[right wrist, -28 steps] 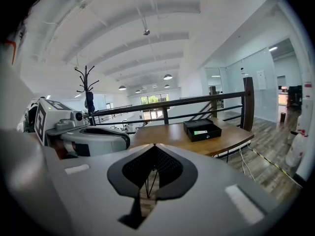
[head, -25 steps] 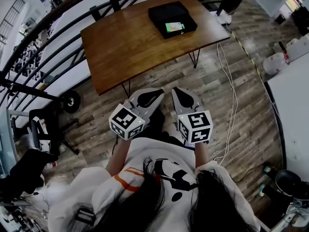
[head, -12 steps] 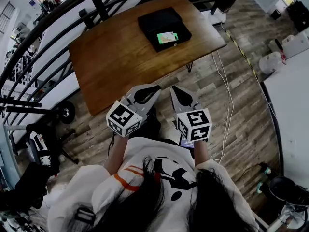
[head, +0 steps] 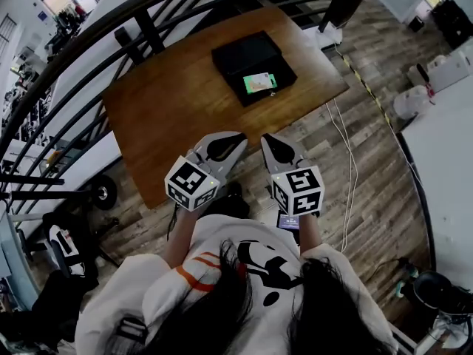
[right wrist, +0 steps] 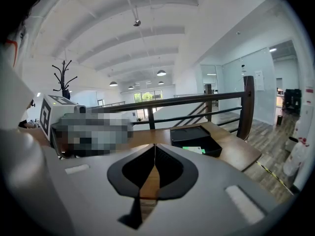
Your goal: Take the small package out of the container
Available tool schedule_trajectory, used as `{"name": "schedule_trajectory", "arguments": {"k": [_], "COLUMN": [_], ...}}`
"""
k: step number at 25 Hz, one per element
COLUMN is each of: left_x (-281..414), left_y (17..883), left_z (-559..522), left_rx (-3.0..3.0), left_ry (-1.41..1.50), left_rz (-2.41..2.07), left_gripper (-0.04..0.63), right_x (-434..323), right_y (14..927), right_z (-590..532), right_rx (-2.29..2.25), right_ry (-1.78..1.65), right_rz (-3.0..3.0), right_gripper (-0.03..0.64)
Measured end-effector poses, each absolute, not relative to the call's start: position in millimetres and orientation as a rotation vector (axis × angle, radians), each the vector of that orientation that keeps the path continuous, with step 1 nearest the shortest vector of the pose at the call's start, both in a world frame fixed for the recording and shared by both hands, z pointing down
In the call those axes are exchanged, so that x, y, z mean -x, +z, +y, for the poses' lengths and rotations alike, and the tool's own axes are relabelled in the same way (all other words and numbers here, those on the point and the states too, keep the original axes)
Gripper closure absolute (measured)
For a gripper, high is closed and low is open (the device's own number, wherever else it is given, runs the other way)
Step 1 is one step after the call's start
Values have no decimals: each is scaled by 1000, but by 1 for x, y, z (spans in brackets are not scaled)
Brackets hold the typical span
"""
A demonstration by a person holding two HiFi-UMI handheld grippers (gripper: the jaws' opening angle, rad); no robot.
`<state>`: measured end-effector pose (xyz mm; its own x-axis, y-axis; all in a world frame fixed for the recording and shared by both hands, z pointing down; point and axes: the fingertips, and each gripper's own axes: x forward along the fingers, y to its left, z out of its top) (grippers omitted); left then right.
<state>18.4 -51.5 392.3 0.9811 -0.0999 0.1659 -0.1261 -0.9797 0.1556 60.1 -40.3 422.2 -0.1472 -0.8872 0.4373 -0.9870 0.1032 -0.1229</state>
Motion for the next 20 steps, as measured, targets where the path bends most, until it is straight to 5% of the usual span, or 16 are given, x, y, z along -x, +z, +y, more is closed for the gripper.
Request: {"name": "schedule_trajectory", "arguments": {"k": [20], "left_x": [-30], "left_y": [403], "left_z": [-124], "left_rx": [-2928], "left_ry": [210], "left_rz": [-48], "left_gripper": [595], "right_x": [-88], "right_y": [426], "right_z": [-114], "right_rx": [-1870], "right_ry": [547], "right_rz": [-2017], "right_gripper": [557]}}
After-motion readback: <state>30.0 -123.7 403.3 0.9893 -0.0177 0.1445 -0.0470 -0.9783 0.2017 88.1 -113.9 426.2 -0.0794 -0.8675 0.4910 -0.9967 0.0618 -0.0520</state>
